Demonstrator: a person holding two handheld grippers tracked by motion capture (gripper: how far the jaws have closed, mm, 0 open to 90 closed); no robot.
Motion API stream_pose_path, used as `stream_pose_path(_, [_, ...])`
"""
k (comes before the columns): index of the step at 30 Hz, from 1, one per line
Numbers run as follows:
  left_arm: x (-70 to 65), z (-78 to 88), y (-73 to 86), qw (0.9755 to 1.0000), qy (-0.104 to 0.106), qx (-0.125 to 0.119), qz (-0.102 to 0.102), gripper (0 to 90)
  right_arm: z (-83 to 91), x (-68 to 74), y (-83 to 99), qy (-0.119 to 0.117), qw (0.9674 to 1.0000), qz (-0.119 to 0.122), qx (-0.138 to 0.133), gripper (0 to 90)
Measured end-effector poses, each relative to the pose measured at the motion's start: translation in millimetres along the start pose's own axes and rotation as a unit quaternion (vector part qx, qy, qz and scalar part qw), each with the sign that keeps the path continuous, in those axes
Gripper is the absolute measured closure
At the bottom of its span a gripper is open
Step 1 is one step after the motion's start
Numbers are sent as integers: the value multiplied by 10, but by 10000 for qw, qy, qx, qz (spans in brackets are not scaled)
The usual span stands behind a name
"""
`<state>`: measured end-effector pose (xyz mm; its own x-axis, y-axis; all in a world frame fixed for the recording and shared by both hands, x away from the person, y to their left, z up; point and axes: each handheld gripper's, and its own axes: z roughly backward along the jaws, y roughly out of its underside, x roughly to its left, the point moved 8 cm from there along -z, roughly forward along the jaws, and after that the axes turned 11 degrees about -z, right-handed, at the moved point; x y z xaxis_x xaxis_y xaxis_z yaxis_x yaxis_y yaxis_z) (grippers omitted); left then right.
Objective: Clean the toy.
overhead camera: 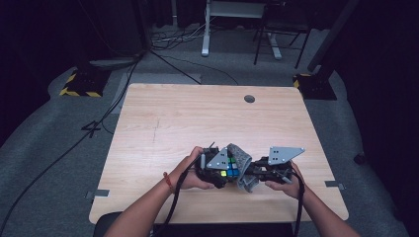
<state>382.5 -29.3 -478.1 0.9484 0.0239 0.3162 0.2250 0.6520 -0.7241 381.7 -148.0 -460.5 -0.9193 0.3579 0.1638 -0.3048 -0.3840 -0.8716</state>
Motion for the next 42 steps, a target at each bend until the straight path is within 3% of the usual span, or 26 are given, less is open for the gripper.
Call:
stream_pose_path(3, [-23, 27, -60, 9997, 74, -216, 12, 331, -14, -39, -4, 183, 9998, -32, 84, 798])
stream_pose_path(6, [-35, 62, -113, 9994, 76, -333, -33, 331, -81, -36, 70, 305, 9986, 78, 432, 798])
stream_pose_path(12, [40, 139, -121, 9990, -5, -449, 56, 331, -147, 36, 213, -115, 9963, 113, 848, 797])
stream_pose_path(15, [57, 140, -88, 9993, -1, -377, 72, 332, -113, 71, 195, -232, 9965, 166, 791, 797])
stream_pose_path(18, [40, 94, -47, 9995, 44, -303, 89, 332, -30, 95, 89, -276, 9982, 223, 478, 797])
stream_pose_path(20, [25, 58, -32, 9998, 47, -170, 5, 332, 34, 96, 0, -225, 9993, 221, 181, 796])
stream_pose_path(23, [-9, 31, -49, 9998, 121, -184, 9, 332, 78, 50, -60, -42, 9998, 156, -66, 796])
stream_pose_path(25, [-31, 32, -84, 9996, 148, -255, -46, 332, 70, 20, -48, 45, 9999, 90, -12, 797])
stream_pose_path(27, [-46, 56, -125, 9990, 209, -396, -29, 332, 22, -11, 12, 164, 9996, 97, 220, 797])
stream_pose_path(29, [-48, 78, -148, 9989, 162, -430, -52, 332, -35, -12, 72, 182, 9987, 123, 456, 797])
stream_pose_path(32, [-32, 130, -179, 9982, 160, -586, 5, 331, -71, 11, 106, 92, 9981, 125, 592, 797])
stream_pose_path(36, [33, 194, -202, 9969, 75, -774, 143, 330, -78, 47, 128, -127, 9980, 56, 613, 797])
stream_pose_path(38, [48, 200, -186, 9970, 70, -750, 165, 330, -84, 65, 144, -201, 9979, 75, 609, 797])
stream_pose_path(42, [61, 170, -134, 9980, 35, -618, 154, 329, -30, 83, 59, -213, 9993, 118, 276, 797])
